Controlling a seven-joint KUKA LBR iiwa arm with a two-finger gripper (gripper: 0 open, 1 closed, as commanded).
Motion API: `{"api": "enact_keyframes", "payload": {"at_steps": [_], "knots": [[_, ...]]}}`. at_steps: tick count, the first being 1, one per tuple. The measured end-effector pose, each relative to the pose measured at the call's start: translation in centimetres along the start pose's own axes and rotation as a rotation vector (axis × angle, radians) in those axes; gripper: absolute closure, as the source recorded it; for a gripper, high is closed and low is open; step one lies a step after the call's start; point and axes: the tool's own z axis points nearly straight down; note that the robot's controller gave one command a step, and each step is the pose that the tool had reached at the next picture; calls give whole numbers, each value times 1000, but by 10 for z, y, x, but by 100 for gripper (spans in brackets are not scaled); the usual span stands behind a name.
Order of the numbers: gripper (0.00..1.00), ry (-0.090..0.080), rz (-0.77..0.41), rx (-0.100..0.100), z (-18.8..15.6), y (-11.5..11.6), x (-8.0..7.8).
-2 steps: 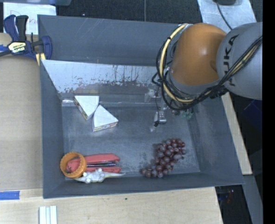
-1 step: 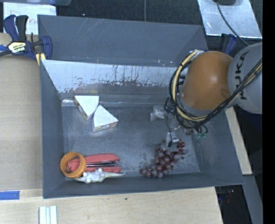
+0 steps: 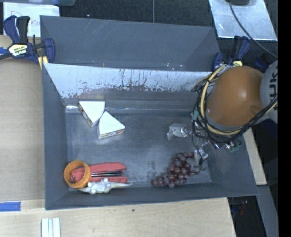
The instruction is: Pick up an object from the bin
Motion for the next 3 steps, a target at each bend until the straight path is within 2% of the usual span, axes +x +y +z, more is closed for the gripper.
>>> {"api": "enact_keyframes", "payload": {"at_steps": [1,2,3], "knots": [[0,4,-309,-1,6,10,33],[0,-2,-356,3,38,2,41],[100,-3,-664,3,38,-44,50]]}}
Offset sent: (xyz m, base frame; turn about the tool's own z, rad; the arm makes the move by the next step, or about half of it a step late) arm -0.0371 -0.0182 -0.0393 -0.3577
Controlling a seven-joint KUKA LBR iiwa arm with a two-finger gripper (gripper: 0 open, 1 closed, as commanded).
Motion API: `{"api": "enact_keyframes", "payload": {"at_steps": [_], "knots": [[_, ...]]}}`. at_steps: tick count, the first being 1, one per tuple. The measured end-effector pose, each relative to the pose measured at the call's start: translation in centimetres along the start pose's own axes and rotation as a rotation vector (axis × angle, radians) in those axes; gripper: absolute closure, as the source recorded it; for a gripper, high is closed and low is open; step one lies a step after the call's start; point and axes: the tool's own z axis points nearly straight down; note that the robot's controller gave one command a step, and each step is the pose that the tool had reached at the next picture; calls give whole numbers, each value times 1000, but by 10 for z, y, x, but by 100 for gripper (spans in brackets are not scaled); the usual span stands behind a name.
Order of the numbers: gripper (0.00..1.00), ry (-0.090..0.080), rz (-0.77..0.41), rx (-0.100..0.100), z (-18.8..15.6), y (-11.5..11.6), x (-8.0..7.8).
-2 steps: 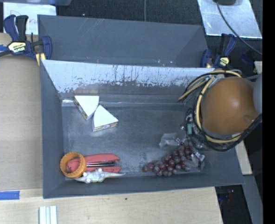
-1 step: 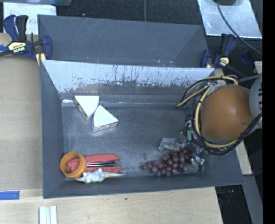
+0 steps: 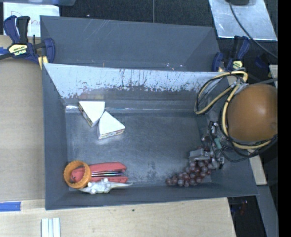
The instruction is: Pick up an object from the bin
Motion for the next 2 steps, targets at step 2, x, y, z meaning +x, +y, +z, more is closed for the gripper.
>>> {"api": "enact_keyframes", "payload": {"at_steps": [2], "knots": [[100,0,0,-10,-35,3,0]]}}
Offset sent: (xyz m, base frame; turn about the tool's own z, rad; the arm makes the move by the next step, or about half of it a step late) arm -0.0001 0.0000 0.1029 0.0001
